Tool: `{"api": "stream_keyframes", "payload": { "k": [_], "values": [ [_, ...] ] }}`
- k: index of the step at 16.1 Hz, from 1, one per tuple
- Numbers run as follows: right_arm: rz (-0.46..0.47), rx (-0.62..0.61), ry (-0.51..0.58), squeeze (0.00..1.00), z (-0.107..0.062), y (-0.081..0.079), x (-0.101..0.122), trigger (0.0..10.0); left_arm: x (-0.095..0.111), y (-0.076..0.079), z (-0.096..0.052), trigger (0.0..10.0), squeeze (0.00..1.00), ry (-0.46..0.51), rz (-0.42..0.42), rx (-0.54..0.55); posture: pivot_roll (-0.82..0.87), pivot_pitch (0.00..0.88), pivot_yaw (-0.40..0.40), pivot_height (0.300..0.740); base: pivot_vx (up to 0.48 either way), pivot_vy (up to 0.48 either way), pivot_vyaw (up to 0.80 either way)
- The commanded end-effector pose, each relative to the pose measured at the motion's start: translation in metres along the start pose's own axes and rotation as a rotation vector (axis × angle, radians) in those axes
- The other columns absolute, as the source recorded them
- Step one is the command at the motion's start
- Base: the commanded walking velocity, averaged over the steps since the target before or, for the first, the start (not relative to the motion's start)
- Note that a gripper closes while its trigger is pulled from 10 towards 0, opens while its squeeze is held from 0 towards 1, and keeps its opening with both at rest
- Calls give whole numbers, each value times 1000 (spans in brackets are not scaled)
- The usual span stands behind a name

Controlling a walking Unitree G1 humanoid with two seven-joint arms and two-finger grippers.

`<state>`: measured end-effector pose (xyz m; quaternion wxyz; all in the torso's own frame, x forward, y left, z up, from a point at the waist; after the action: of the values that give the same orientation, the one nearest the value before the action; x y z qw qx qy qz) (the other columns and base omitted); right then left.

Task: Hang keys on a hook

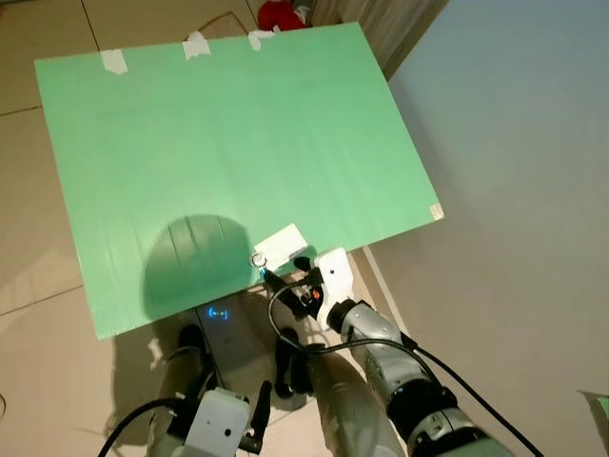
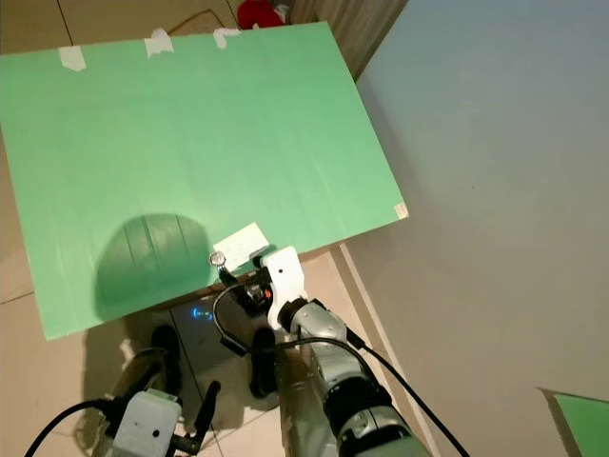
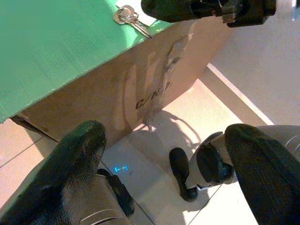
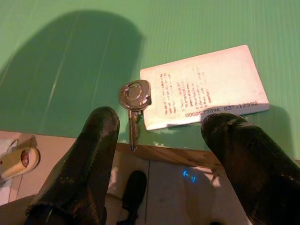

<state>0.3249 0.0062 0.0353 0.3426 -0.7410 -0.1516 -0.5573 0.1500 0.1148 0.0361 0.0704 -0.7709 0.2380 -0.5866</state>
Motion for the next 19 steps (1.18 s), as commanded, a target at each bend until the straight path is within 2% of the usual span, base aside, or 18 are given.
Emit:
{"api": "stream_keyframes", "payload": {
  "k": [1,3,5,6,8,10,12,14,16,17,19],
  "values": [
    [-19,-51,-56,0,-6,7,-19,10000,-6,14,-9,10000,0,-36,-23,-29,280,483,-303,736,0,0,0],
    [-83,-83,-76,0,-3,9,-20,10000,-4,15,-9,10000,0,-32,-24,-24,284,489,-303,736,0,0,0],
    [-80,-115,-85,0,0,13,-18,10000,-2,14,-8,10000,0,-26,-21,-15,291,494,-309,736,0,0,0],
    [-78,-129,-76,0,1,16,-14,10000,0,9,-5,10000,0,-29,-24,7,287,489,-309,736,0,0,0],
    [-88,-169,-52,0,-1,28,-6,10000,6,-4,7,10000,0,-23,-57,50,272,461,-314,736,0,0,0],
    [-133,-253,-17,0,-14,57,10,10000,27,-21,34,10000,0,50,-48,71,244,383,-311,736,0,0,0],
    [-171,-328,56,0,-32,86,33,10000,58,-33,63,10000,0,156,-44,43,200,282,-289,736,0,0,0],
    [-188,-359,96,0,-43,98,43,10000,65,-44,81,10000,0,178,-26,49,156,236,-267,736,0,0,0],
    [-202,-439,139,0,-71,117,49,10000,54,-66,116,10000,0,136,62,63,59,202,-236,736,0,0,0],
    [-208,-489,142,0,-91,125,44,10000,45,-77,131,10000,0,100,113,77,-31,202,-215,736,0,0,0],
    [-214,-558,114,0,-135,129,28,10000,27,-86,150,10000,0,25,171,74,-131,240,-214,736,0,0,0]
  ]
}}
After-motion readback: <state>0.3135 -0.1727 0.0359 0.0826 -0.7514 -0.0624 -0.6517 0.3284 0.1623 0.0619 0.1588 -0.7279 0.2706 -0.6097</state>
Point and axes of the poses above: a point about 5 cm out from each wrist's last joint towards the gripper, its own z axis pointing out of the wrist towards the gripper, its own x axis along the axis of the wrist's last joint, y = z × x, the point moved 5 cm from there along z, pointing out of the wrist towards the gripper, and after that the axes turned 10 degrees about z, right-handed, at the moved point
